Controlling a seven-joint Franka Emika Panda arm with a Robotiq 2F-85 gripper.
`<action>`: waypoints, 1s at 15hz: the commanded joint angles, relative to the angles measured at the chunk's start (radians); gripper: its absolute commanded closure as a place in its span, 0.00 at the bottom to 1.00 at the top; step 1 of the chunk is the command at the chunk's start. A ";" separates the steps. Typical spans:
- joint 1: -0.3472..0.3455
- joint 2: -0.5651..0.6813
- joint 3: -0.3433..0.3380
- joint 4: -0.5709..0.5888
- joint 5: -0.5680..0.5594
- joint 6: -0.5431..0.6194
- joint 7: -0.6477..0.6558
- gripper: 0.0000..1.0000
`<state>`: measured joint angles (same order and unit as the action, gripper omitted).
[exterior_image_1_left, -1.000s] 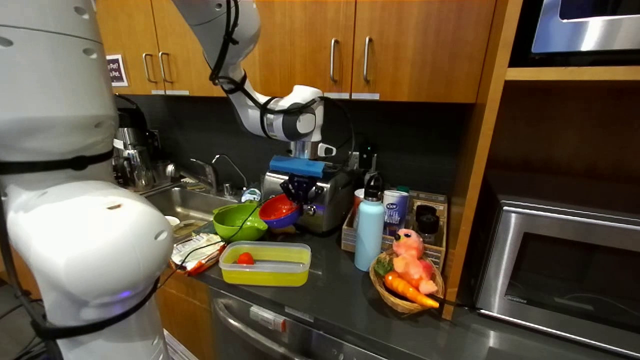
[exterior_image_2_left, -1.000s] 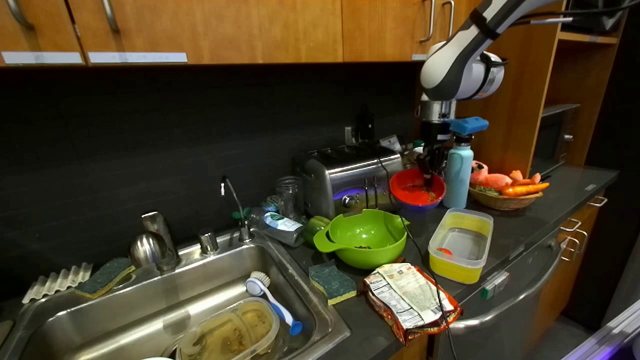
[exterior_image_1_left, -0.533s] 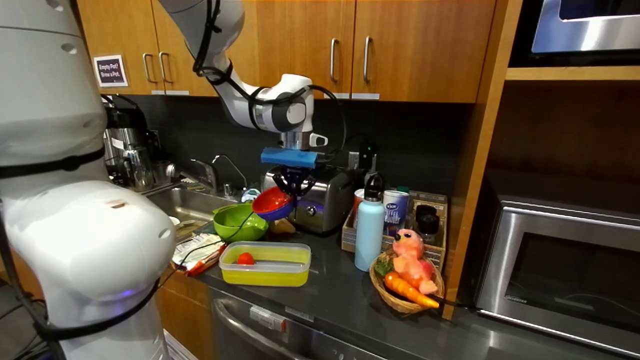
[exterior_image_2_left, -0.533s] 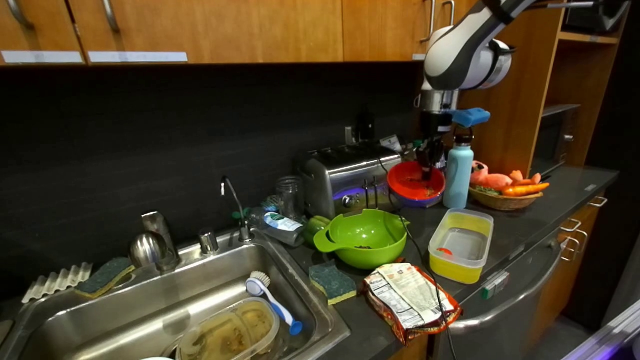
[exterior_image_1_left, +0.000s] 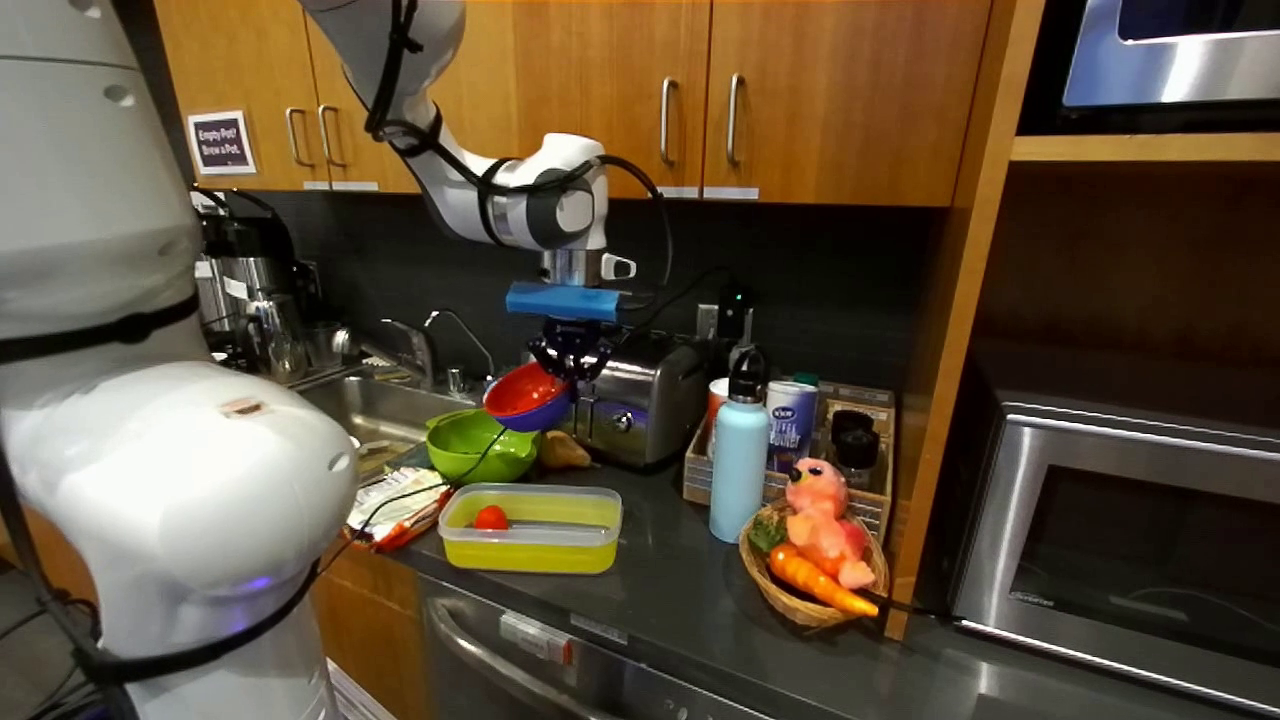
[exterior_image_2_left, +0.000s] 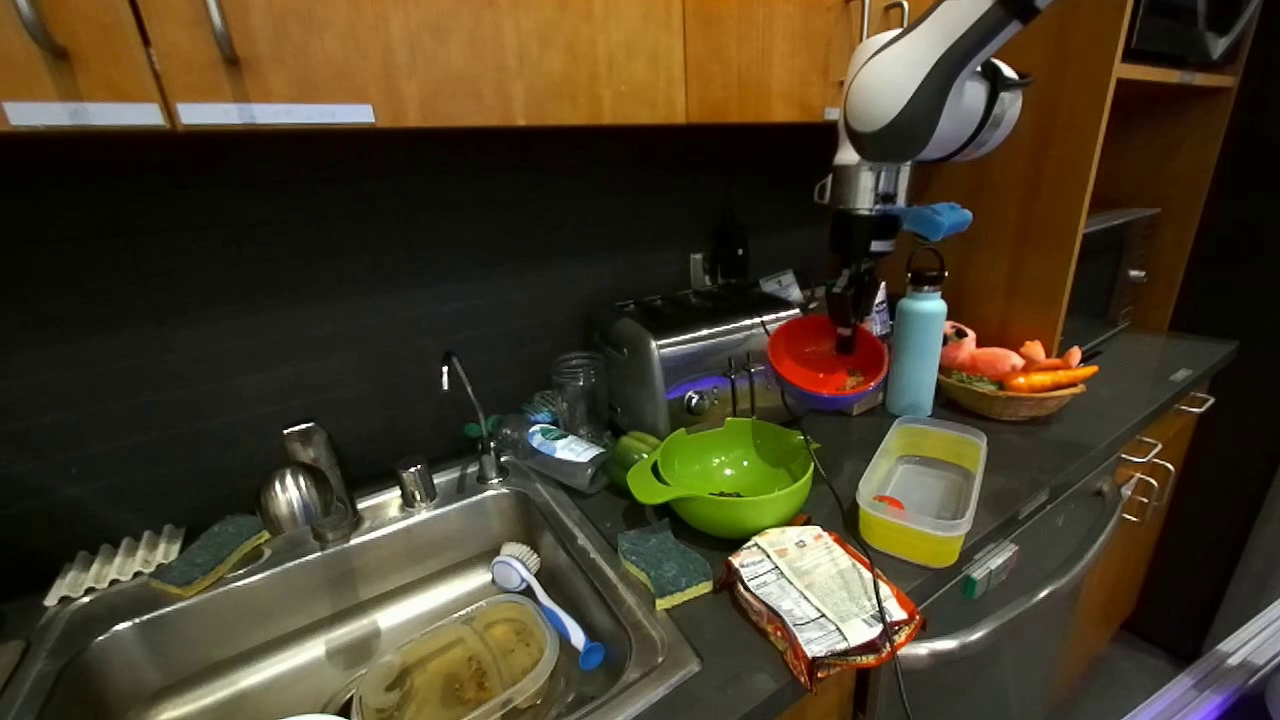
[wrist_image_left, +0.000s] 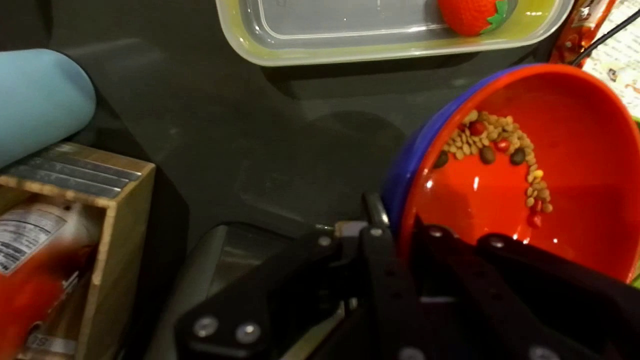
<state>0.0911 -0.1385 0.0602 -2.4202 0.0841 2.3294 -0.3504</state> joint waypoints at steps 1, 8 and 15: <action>0.024 0.021 0.004 0.047 0.004 -0.052 -0.038 0.98; 0.052 0.109 0.041 0.167 -0.024 -0.144 -0.068 0.98; 0.079 0.232 0.105 0.315 -0.093 -0.268 -0.069 0.98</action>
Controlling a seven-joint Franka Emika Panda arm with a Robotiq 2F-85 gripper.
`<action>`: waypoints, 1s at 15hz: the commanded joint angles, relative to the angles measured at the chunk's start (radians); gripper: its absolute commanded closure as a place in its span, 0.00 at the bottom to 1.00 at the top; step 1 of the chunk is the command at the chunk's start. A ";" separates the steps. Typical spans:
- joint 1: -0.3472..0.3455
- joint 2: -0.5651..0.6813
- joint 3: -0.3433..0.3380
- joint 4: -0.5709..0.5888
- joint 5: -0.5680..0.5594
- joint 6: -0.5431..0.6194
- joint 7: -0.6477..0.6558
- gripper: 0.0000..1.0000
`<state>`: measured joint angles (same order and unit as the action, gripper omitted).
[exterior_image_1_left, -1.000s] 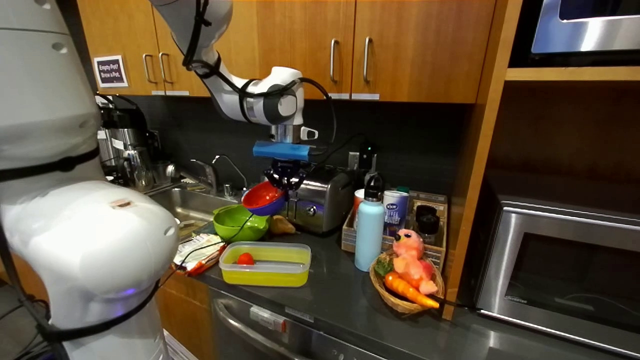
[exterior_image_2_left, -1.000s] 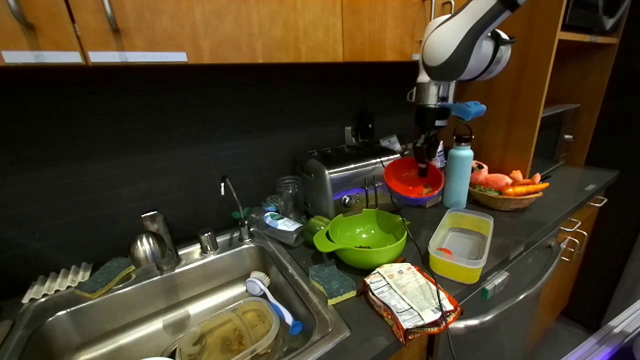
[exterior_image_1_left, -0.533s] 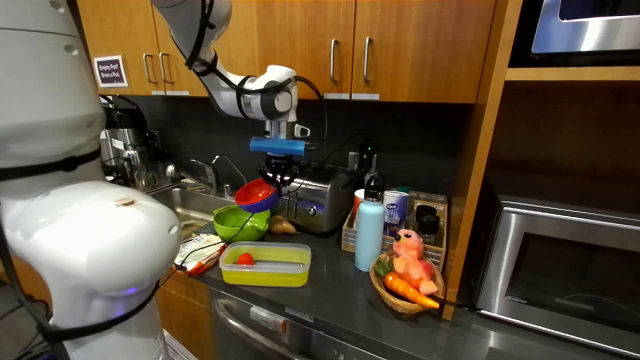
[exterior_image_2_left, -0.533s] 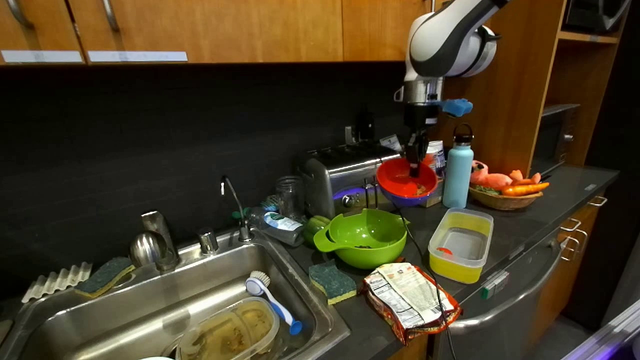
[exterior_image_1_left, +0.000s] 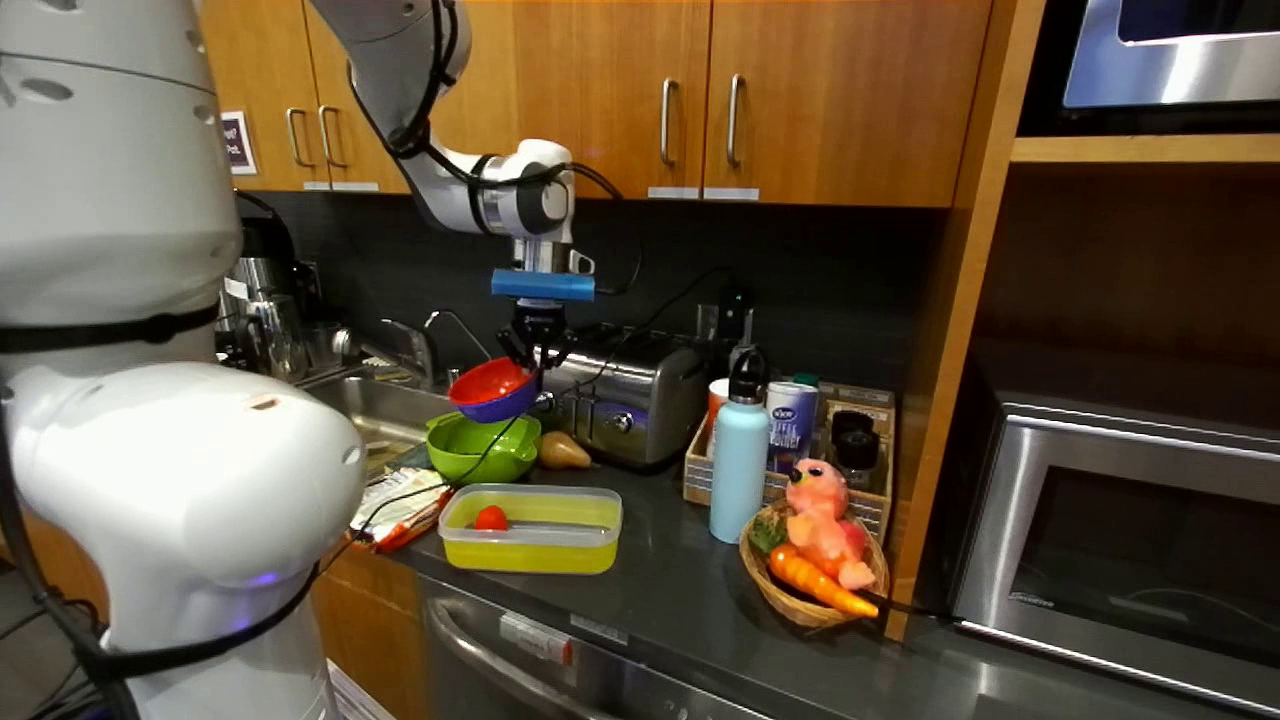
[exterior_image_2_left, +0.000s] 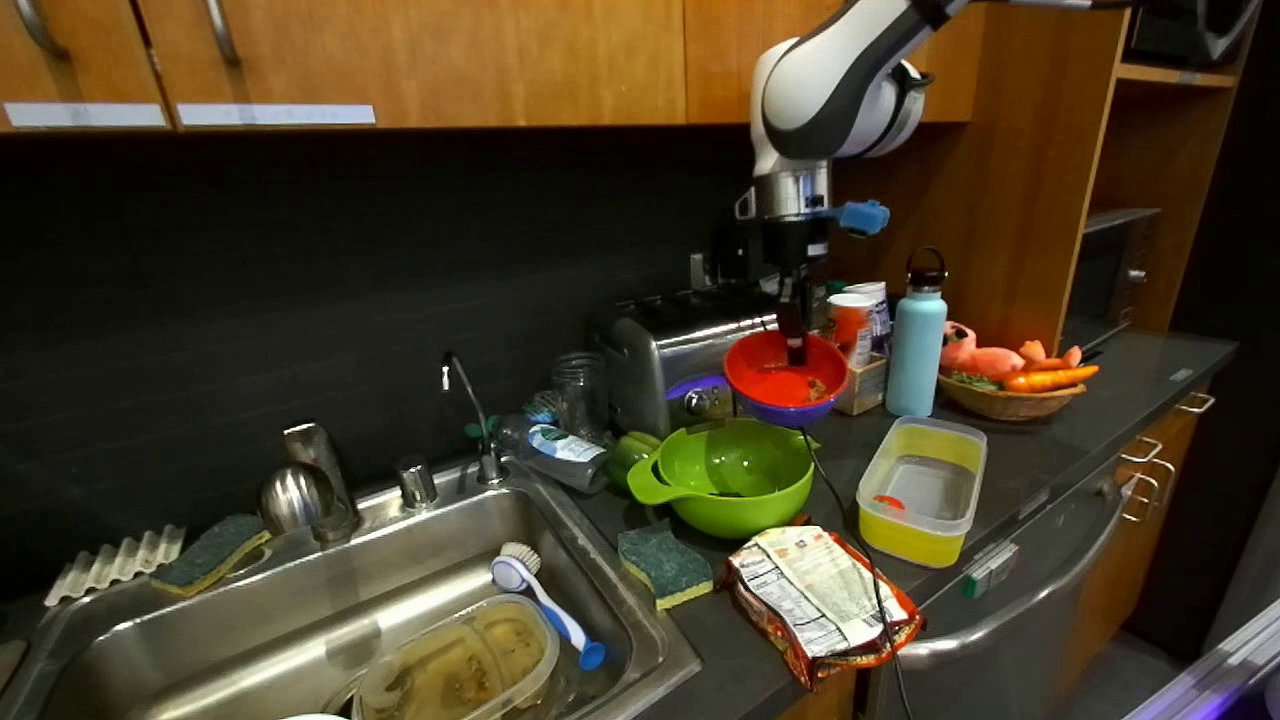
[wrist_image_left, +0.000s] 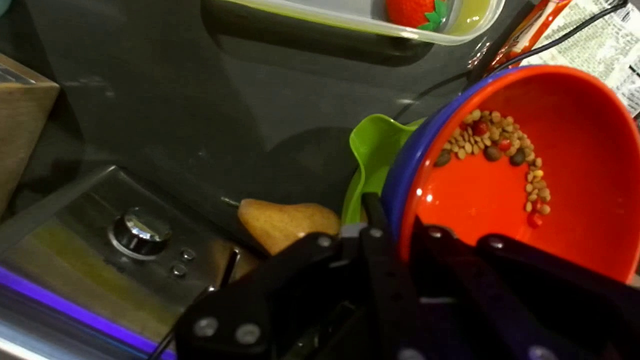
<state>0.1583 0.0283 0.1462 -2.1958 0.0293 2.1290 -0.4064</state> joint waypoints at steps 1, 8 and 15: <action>0.015 0.082 0.026 0.108 -0.050 -0.082 -0.013 0.98; 0.019 0.128 0.058 0.152 -0.090 -0.069 -0.053 0.98; 0.019 0.138 0.076 0.153 -0.088 -0.050 -0.129 0.98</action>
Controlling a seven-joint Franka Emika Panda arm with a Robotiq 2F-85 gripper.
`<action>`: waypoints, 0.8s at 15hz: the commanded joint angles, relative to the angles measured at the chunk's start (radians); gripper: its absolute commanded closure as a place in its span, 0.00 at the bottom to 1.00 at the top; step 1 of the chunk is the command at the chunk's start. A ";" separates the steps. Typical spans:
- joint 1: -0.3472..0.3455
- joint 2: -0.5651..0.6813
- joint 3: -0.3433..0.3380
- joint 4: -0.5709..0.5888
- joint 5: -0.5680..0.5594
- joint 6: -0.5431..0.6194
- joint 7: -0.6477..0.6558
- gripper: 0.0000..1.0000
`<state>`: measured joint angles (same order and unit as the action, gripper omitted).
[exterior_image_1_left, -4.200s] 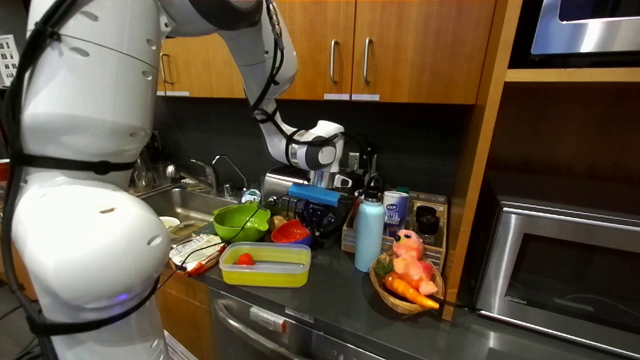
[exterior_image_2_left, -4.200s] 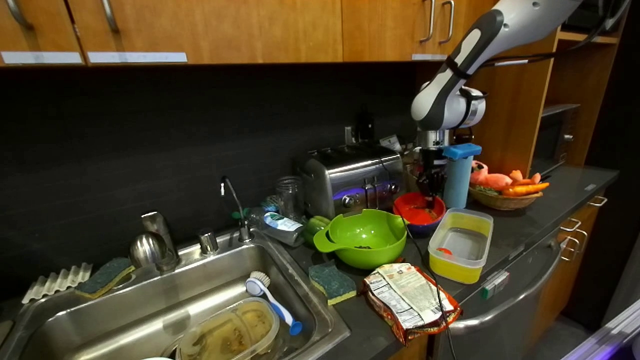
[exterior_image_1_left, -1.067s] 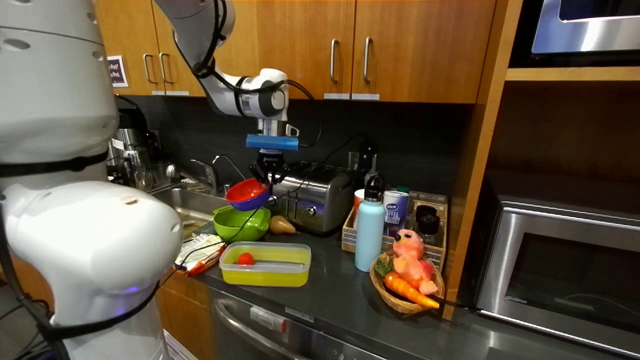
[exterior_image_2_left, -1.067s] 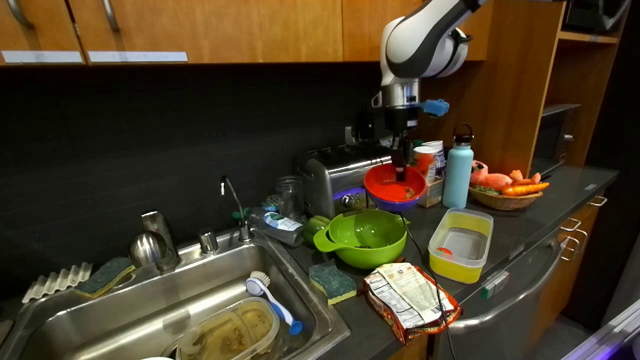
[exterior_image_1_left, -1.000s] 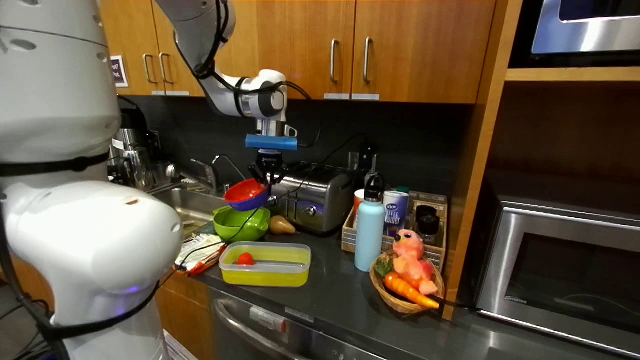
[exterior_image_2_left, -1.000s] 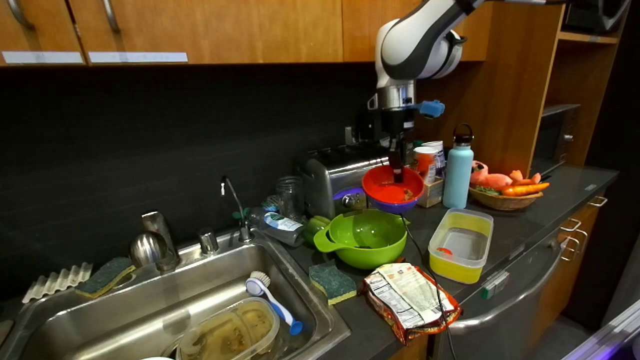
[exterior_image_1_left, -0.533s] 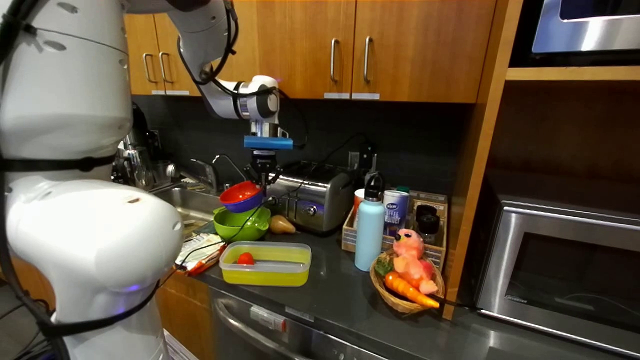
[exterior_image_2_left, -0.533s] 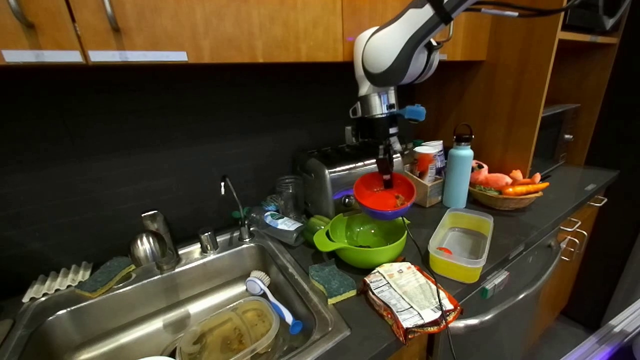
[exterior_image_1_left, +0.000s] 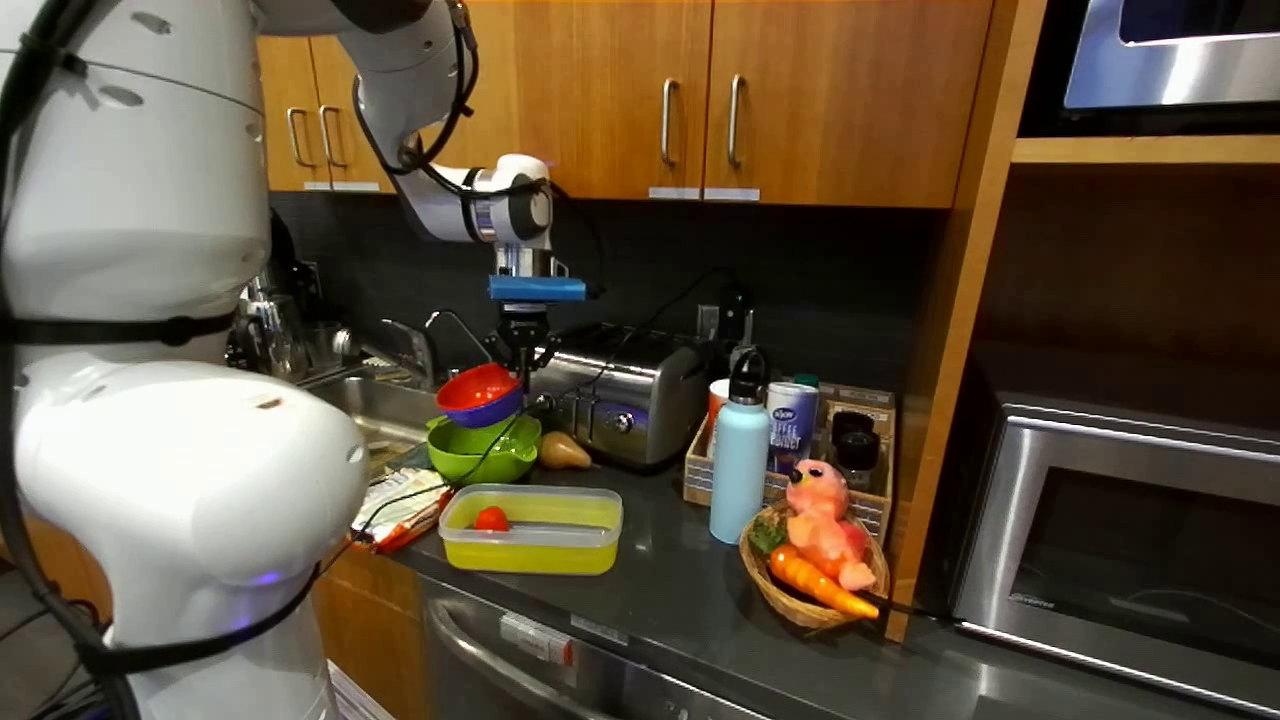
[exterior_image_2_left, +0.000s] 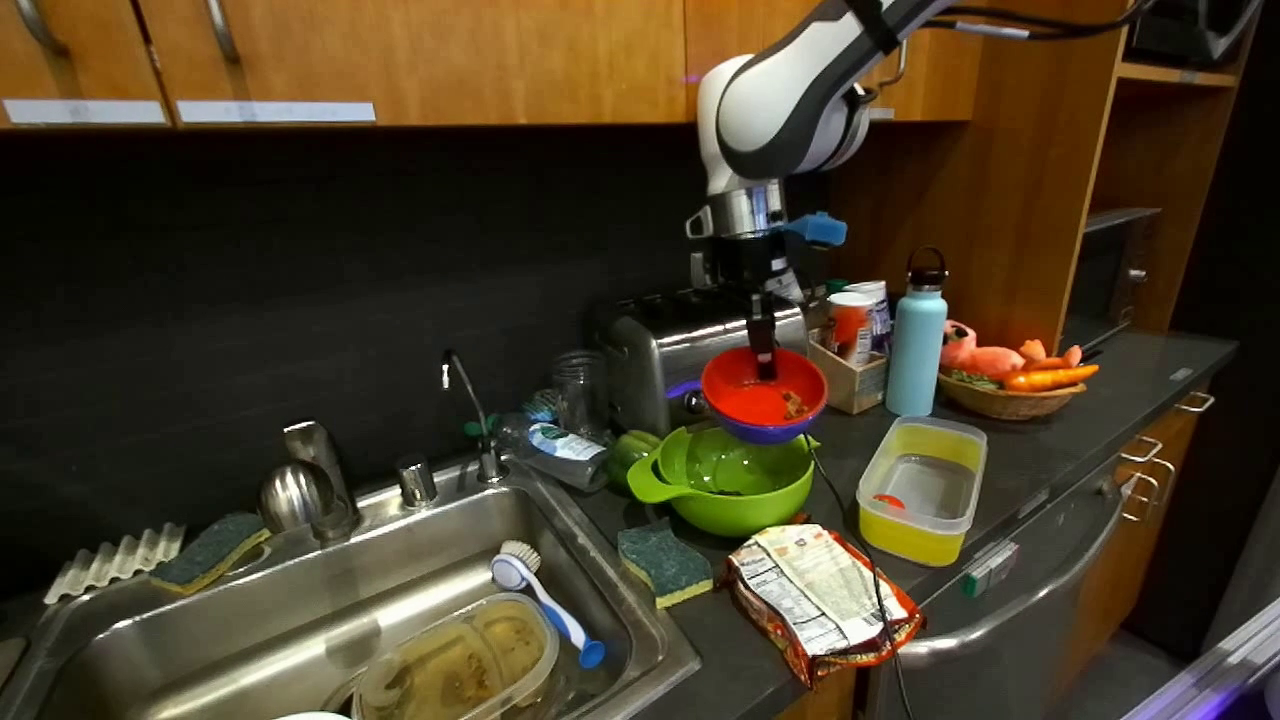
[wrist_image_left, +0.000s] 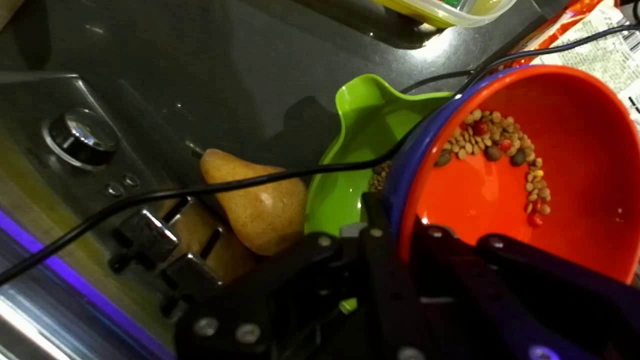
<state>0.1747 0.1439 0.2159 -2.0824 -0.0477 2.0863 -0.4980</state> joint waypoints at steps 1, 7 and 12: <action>0.003 0.025 0.008 0.037 -0.015 -0.002 -0.050 0.98; 0.011 0.044 0.023 0.042 -0.036 -0.001 -0.112 0.98; 0.004 0.031 0.019 0.032 -0.036 0.002 -0.111 0.98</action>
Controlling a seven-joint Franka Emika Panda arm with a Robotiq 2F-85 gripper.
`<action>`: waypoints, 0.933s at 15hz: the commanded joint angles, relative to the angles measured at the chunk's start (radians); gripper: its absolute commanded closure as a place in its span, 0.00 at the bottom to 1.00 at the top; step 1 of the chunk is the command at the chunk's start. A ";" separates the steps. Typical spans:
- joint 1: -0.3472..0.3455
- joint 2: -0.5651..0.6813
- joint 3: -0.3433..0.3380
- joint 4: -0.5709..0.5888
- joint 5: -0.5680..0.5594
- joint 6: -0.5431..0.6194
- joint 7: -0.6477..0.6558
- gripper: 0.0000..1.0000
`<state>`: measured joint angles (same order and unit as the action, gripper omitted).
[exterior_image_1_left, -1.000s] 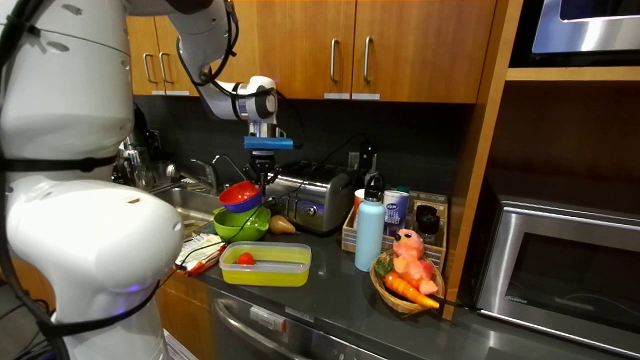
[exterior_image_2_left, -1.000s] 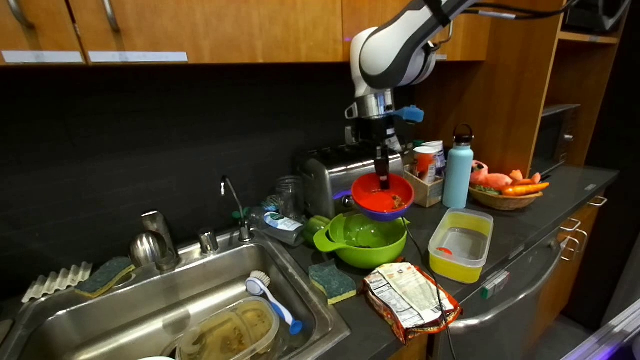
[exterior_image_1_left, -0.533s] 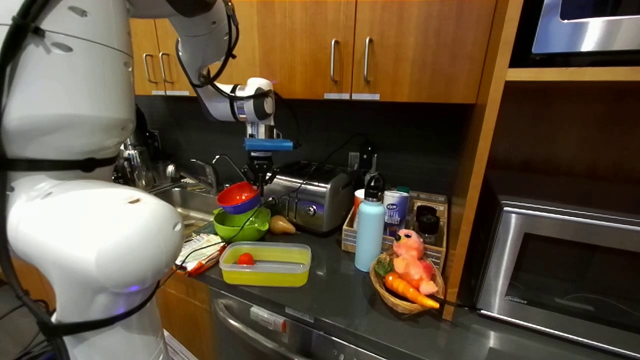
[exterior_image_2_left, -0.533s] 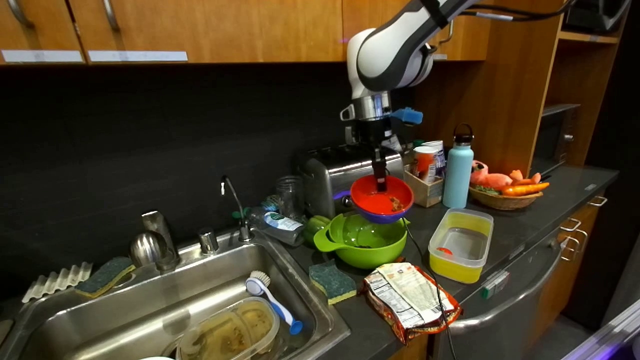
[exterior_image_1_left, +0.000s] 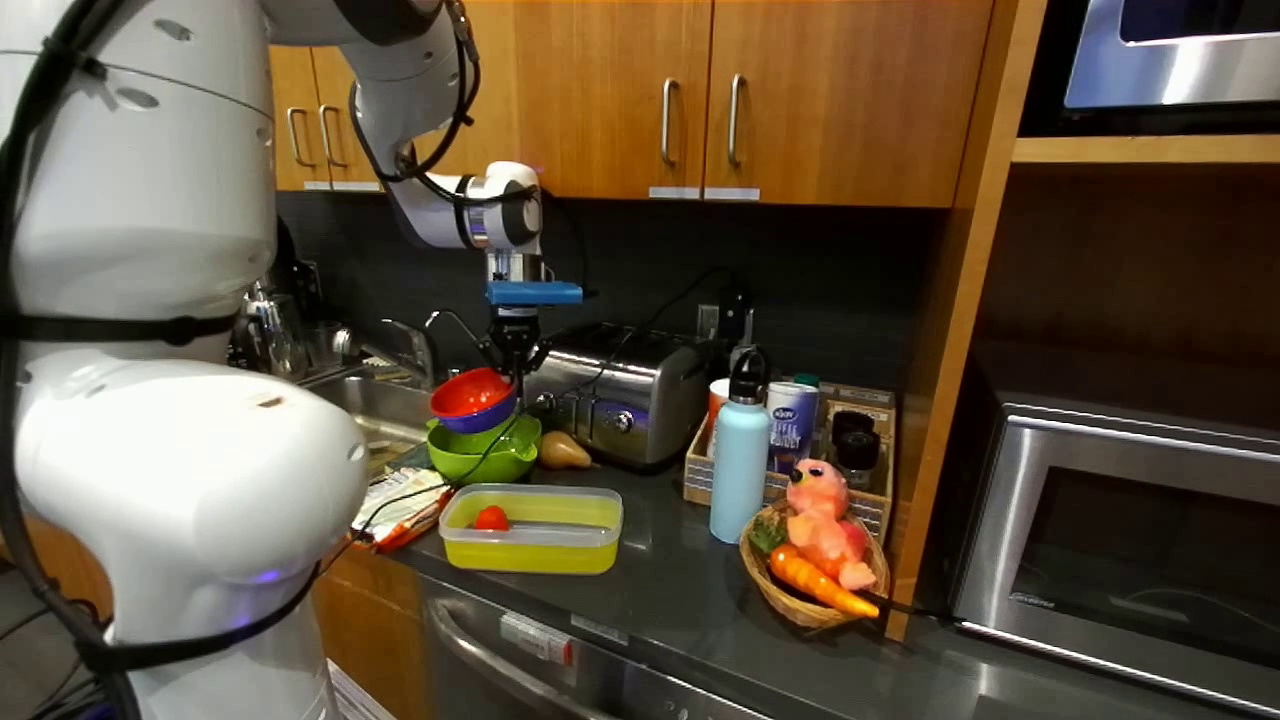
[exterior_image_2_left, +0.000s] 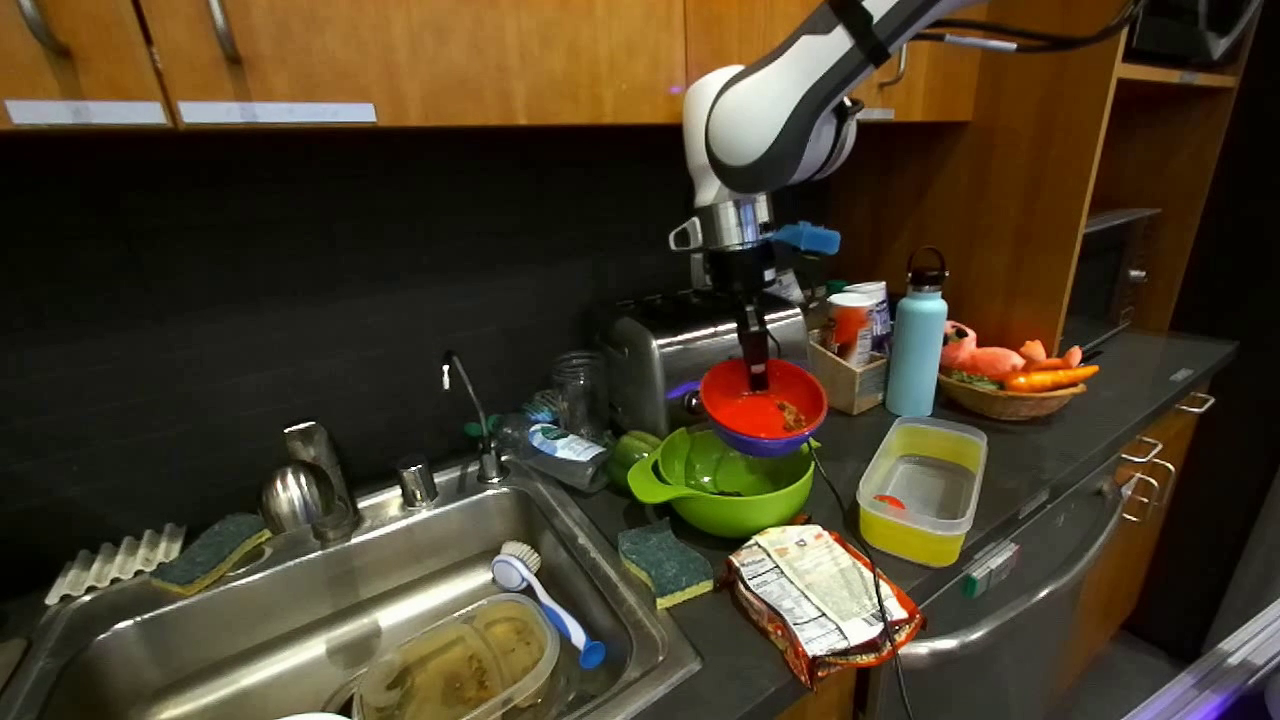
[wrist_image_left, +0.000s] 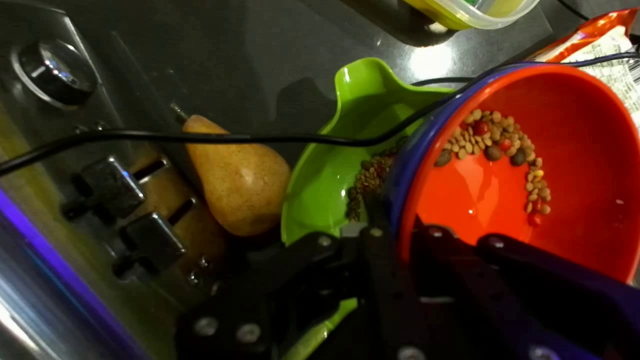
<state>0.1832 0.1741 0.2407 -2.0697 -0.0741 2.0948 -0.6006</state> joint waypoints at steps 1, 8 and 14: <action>-0.009 -0.007 -0.009 0.011 -0.008 -0.001 -0.006 0.98; -0.039 -0.108 -0.051 -0.064 -0.010 0.035 0.076 0.98; -0.057 -0.134 -0.078 -0.095 -0.001 0.056 0.111 0.98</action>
<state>0.1263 0.0797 0.1695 -2.1377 -0.0752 2.1334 -0.5143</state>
